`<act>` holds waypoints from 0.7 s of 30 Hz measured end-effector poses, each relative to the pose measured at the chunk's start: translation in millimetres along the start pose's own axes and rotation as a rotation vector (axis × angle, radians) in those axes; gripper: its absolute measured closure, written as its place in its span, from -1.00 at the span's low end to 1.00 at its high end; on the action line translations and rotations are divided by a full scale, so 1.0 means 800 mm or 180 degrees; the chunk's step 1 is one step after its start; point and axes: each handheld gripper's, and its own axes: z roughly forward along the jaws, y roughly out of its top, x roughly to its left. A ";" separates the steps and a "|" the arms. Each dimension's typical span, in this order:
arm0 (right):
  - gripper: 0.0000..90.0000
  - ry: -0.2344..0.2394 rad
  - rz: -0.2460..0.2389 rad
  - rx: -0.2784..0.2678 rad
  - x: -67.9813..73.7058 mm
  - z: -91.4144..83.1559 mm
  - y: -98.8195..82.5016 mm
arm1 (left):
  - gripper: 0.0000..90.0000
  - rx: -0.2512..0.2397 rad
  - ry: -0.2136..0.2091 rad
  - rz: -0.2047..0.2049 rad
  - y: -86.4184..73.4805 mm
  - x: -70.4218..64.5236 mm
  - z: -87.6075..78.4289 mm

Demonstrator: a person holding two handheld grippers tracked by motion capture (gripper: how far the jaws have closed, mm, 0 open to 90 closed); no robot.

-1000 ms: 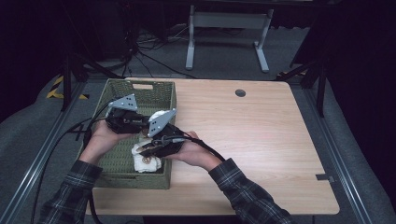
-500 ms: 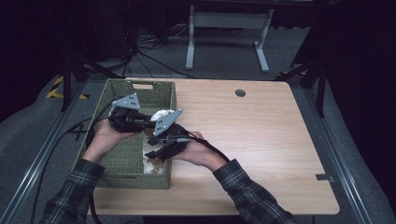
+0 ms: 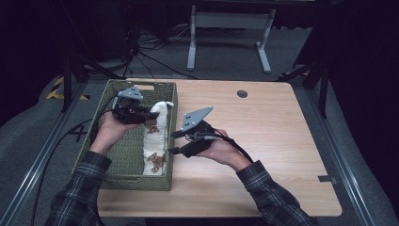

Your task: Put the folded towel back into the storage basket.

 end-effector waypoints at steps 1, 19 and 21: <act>-0.03 -0.0039 -0.0002 -0.0008 -0.002 -0.009 -0.006 | 0.66 -0.0010 -0.0003 -0.0011 0.000 0.001 0.002; -0.14 -0.0352 0.0227 -0.0045 -0.028 -0.100 -0.086 | -0.10 -0.0110 0.0107 -0.0177 0.019 -0.002 0.021; -0.16 -0.0367 0.0258 -0.0037 -0.031 -0.105 -0.095 | -0.15 -0.0104 0.0082 -0.0129 0.023 -0.010 0.022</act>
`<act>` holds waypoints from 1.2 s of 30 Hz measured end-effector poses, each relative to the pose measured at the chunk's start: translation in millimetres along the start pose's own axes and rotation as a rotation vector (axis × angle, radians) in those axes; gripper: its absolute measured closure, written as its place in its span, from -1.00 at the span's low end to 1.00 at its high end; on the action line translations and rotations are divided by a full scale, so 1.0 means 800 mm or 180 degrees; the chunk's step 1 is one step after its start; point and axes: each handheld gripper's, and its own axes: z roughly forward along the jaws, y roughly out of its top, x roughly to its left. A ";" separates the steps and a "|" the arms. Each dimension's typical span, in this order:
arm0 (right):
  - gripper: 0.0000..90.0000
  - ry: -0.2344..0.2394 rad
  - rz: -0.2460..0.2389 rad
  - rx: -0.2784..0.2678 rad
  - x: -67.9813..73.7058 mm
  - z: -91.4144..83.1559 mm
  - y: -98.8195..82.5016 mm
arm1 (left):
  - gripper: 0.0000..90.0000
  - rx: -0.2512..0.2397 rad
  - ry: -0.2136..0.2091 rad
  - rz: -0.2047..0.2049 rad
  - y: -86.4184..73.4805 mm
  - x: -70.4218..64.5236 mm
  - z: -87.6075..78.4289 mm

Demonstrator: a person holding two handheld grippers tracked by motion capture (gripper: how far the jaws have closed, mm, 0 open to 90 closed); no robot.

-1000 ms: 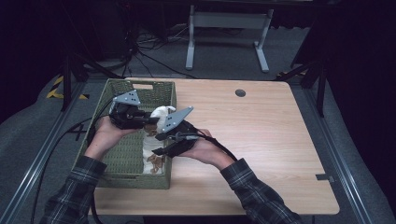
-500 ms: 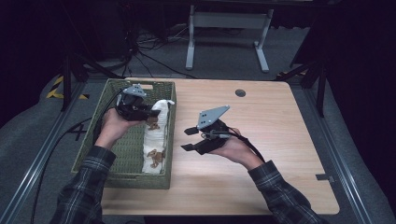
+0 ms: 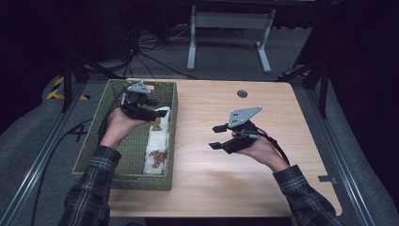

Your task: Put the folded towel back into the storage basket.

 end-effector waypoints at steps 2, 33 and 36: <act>-0.18 -0.0010 0.0034 0.0007 -0.005 -0.007 -0.011 | -0.21 -0.0015 -0.0032 0.0012 0.006 -0.015 0.002; -0.36 -0.0441 0.0385 0.0291 -0.014 -0.087 -0.160 | -0.54 0.0208 -0.0186 0.0165 0.023 -0.200 0.099; -0.38 -0.0435 0.0402 0.0351 -0.013 -0.086 -0.167 | -0.54 0.0273 -0.0270 0.0251 0.016 -0.214 0.114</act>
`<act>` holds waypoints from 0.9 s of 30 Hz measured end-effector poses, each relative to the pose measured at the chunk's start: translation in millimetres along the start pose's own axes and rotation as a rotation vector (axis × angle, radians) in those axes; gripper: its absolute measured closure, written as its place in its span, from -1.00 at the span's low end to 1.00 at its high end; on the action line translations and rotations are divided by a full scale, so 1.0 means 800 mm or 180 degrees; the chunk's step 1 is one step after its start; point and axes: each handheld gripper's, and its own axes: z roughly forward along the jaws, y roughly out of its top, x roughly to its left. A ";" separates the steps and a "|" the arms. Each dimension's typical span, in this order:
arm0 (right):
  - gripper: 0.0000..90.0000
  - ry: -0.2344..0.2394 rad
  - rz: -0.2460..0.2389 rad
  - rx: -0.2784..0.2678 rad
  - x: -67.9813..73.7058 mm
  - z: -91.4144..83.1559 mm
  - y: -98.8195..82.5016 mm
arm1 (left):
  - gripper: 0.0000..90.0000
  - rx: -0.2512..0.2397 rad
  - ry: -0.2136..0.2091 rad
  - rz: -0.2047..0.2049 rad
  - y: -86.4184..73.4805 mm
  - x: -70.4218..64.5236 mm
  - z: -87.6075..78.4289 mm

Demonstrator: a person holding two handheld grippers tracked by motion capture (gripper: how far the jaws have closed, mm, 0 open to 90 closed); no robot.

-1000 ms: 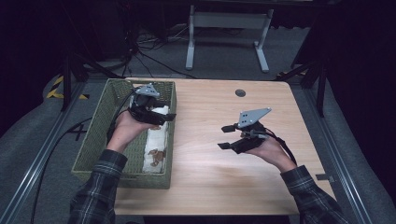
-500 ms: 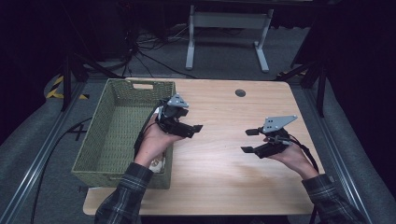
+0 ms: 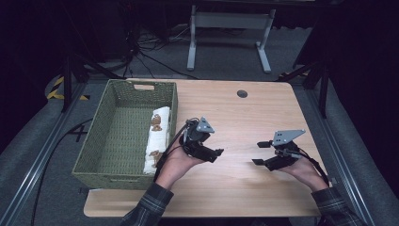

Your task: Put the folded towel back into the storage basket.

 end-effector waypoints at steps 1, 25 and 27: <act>-0.38 0.0000 0.0004 0.0028 0.000 0.000 -0.002 | -0.54 0.0040 -0.0003 0.0040 -0.002 -0.004 0.006; -0.48 -0.0010 -0.0039 0.0498 0.030 0.005 -0.045 | -0.54 0.0673 -0.0227 0.0370 -0.057 -0.046 0.088; -0.48 -0.0011 -0.0046 0.0493 0.029 0.005 -0.045 | -0.54 0.0672 -0.0238 0.0343 -0.058 -0.046 0.089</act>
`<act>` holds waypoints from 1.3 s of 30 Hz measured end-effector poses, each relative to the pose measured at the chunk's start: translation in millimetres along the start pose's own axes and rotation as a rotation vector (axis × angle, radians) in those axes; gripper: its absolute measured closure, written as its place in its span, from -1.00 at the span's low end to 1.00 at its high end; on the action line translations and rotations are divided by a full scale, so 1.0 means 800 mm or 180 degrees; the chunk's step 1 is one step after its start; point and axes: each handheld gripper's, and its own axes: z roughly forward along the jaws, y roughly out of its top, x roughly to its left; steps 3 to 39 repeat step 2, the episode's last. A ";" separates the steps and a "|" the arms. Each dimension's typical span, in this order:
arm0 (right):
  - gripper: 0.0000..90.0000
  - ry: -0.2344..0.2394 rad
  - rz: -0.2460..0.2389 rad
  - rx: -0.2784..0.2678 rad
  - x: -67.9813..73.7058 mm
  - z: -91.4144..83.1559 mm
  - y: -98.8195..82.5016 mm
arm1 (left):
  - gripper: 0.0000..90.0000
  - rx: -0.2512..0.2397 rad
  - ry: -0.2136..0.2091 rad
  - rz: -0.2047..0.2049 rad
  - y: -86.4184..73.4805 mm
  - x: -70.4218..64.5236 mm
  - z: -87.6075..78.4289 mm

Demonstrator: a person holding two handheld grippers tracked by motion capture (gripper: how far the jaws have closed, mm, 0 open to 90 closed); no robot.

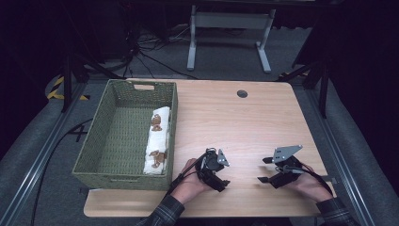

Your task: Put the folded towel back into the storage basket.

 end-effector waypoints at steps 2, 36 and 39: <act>-0.48 0.0008 0.0006 -0.0001 -0.001 0.000 -0.001 | -0.54 -0.0013 -0.0013 0.0004 0.001 0.000 0.002; -0.48 0.0008 0.0006 -0.0001 -0.001 0.000 -0.001 | -0.54 -0.0013 -0.0013 0.0004 0.001 0.000 0.002; -0.48 0.0008 0.0006 -0.0001 -0.001 0.000 -0.001 | -0.54 -0.0013 -0.0013 0.0004 0.001 0.000 0.002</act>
